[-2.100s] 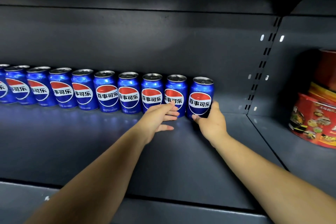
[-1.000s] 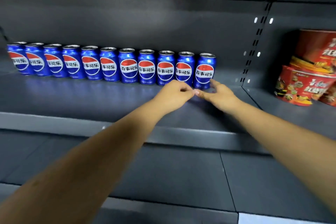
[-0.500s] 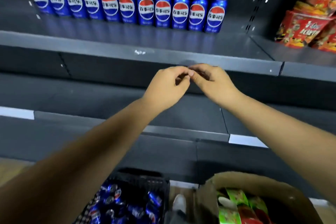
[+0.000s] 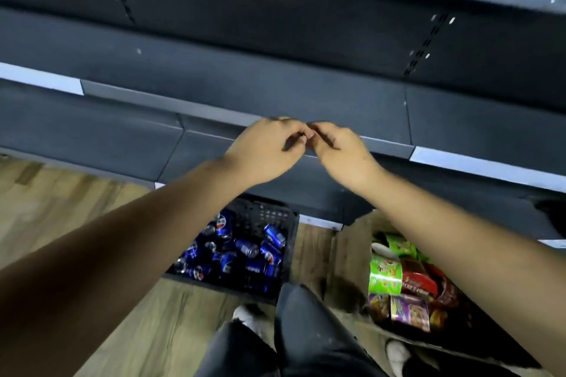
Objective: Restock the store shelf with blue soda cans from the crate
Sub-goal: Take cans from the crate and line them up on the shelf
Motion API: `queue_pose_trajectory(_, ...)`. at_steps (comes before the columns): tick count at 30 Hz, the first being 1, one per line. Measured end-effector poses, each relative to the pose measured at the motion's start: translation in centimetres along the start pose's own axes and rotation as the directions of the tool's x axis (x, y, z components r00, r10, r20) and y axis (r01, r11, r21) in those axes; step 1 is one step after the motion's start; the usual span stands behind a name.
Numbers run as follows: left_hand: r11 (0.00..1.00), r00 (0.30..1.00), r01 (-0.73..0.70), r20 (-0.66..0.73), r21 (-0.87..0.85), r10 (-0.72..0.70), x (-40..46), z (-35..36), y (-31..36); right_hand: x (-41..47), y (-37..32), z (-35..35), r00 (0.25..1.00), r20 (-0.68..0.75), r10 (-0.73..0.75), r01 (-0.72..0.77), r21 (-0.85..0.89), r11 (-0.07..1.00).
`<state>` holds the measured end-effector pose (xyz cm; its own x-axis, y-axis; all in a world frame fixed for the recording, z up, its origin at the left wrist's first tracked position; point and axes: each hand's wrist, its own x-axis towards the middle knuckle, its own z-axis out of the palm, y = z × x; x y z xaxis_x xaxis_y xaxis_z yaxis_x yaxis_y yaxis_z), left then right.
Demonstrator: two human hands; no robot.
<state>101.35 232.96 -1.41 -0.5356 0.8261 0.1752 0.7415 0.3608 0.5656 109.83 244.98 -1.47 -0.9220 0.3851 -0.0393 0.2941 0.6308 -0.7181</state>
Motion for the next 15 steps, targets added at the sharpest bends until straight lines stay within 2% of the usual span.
queue_pose_trajectory(5, 0.996, 0.994, 0.088, 0.066, 0.005, -0.089, -1.3, 3.5, -1.9, 0.1, 3.6, 2.8, 0.992, 0.105, 0.076, -0.079, 0.023, 0.997)
queue_pose_trajectory(8, 0.975, 0.963, 0.222, 0.152, 0.008, -0.221, -2.5, 6.4, -3.5, 0.3, 6.3, 5.1, 0.973, 0.183, 0.143, -0.149, 0.023, 0.989)
queue_pose_trajectory(10, 0.928, 0.905, 0.371, 0.237, -0.029, -0.354, -3.5, 8.8, -5.6, 0.3, 8.4, 7.2, 0.944, 0.261, 0.201, -0.213, 0.020, 0.977)
queue_pose_trajectory(15, 0.715, 0.697, 0.693, 0.337, -0.091, -0.633, -7.2, 15.1, -12.3, -0.3, 13.7, 13.6, 0.866, 0.429, 0.255, -0.305, 0.051, 0.951)
